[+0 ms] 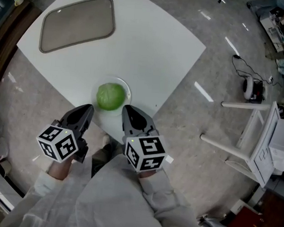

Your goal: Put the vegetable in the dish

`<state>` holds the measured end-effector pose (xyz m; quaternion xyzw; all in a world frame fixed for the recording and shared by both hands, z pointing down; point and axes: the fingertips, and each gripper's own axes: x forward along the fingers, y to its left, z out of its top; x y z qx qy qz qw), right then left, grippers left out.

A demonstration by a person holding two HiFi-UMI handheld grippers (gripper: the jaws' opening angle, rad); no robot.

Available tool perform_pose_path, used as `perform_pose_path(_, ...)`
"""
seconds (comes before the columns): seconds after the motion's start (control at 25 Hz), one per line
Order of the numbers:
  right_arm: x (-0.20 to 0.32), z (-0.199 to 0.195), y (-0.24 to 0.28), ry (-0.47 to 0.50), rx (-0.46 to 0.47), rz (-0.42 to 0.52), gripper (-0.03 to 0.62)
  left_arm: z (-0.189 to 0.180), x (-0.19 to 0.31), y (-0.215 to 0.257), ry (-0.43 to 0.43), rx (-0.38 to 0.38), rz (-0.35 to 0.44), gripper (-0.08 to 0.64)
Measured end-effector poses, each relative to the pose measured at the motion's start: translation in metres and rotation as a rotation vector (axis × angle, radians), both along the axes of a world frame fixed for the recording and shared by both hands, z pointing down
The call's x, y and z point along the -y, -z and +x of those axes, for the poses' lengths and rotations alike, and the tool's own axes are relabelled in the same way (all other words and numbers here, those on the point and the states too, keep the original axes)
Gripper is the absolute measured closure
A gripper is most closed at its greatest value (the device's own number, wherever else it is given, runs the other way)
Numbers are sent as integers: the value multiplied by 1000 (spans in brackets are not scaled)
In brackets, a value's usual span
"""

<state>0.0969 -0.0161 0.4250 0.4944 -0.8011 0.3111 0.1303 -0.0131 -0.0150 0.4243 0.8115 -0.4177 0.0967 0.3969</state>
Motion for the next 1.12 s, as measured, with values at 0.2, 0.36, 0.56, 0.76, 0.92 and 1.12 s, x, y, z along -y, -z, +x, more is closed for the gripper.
perform_pose_path(0.2,4,-2,-13,7,2,-38,577,1,8,-11,-1,1,-28,551)
perform_pose_path(0.36,4,-2,-24,12,-1,-71,577,0,10,-23,0,-3,-75,551)
perform_pose_path(0.56,3,4,-37,-5,-2,-114,577,3,9,-34,12,-16,-120,549)
perform_pose_path(0.76,1,6,-51,-12,2,-157,577,2,9,-47,27,-4,-152,549)
perform_pose_path(0.92,1,4,-58,3,-9,-177,577,-2,11,-51,30,-2,-163,549)
perform_pose_path(1.12,6,11,-62,-44,-13,-172,575,-12,16,-53,79,5,-164,548)
